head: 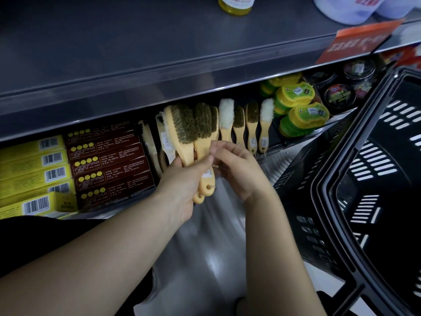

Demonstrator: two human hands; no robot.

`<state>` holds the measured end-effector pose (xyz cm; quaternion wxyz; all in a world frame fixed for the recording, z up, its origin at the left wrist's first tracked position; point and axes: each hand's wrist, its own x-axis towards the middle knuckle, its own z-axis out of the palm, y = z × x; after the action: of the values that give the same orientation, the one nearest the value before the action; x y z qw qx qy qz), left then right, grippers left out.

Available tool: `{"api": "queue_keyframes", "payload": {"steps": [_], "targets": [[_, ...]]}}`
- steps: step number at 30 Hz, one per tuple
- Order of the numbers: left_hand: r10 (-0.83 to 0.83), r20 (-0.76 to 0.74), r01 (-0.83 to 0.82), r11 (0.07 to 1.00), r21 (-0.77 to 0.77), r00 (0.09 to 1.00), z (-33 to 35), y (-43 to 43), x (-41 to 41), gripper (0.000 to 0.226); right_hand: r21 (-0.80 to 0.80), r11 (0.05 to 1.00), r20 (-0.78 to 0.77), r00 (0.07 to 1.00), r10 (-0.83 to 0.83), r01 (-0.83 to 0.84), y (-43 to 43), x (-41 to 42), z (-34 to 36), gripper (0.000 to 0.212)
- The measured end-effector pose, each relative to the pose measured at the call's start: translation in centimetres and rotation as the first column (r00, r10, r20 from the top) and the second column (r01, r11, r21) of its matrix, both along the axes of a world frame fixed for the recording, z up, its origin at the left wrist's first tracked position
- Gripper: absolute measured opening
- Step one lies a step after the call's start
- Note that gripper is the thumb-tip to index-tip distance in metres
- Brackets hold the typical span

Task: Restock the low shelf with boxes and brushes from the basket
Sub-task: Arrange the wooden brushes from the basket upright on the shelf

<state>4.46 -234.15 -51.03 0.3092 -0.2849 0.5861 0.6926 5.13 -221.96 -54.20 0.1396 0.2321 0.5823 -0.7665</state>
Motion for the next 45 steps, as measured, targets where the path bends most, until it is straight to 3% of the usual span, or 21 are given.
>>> {"api": "queue_keyframes", "payload": {"steps": [7,10,12,15,21,25,32,36,42,45], "targets": [[0.072,0.022,-0.072,0.997,-0.011,0.997,0.0,-0.1,-0.3,0.012,-0.101,0.994,0.035,0.999,-0.025,0.029,0.0,-0.6,1.1,0.034],[0.108,0.042,-0.106,0.994,-0.032,0.993,0.0,-0.1,-0.6,0.009,-0.133,0.988,0.037,0.997,-0.074,0.078,0.2,-0.6,0.7,0.023],[0.136,0.08,-0.133,0.99,-0.04,0.988,0.0,-0.1,-0.7,0.008,-0.054,0.981,0.053,0.981,-0.185,0.188,1.0,-0.9,0.2,0.016],[0.16,0.127,-0.153,0.986,-0.062,0.979,0.1,-0.3,-0.9,0.015,0.311,0.884,0.055,0.922,-0.382,0.348,3.2,-2.0,-1.6,0.025],[0.253,0.106,-0.247,0.967,-0.058,0.962,0.4,-0.4,-1.5,0.028,0.571,0.767,0.1,0.902,-0.42,0.294,5.5,-5.3,-6.2,0.035],[0.21,0.061,-0.203,0.974,-0.1,0.976,-0.1,-0.4,-1.4,0.022,0.64,0.734,0.089,0.926,-0.368,0.23,5.5,-6.2,-8.1,0.033],[-0.004,-0.062,-0.002,0.995,-0.1,0.998,-0.9,0.0,-1.1,0.021,0.679,0.713,0.052,0.958,-0.283,0.175,5.1,-6.7,-8.7,0.039],[-0.024,-0.097,0.014,0.995,-0.102,0.995,-0.9,0.1,-1.1,0.021,0.687,0.707,0.032,0.966,-0.258,0.166,5.4,-7.1,-8.7,0.04],[-0.017,-0.11,0.011,0.998,-0.054,0.994,-1.0,0.2,-1.1,0.025,0.66,0.72,0.068,0.938,-0.341,0.214,5.2,-6.9,-8.4,0.04],[0.001,-0.118,-0.007,0.999,-0.051,0.993,-1.0,0.3,-1.1,0.03,0.659,0.681,-0.025,0.914,-0.406,0.32,4.6,-6.2,-7.1,0.032]]}}
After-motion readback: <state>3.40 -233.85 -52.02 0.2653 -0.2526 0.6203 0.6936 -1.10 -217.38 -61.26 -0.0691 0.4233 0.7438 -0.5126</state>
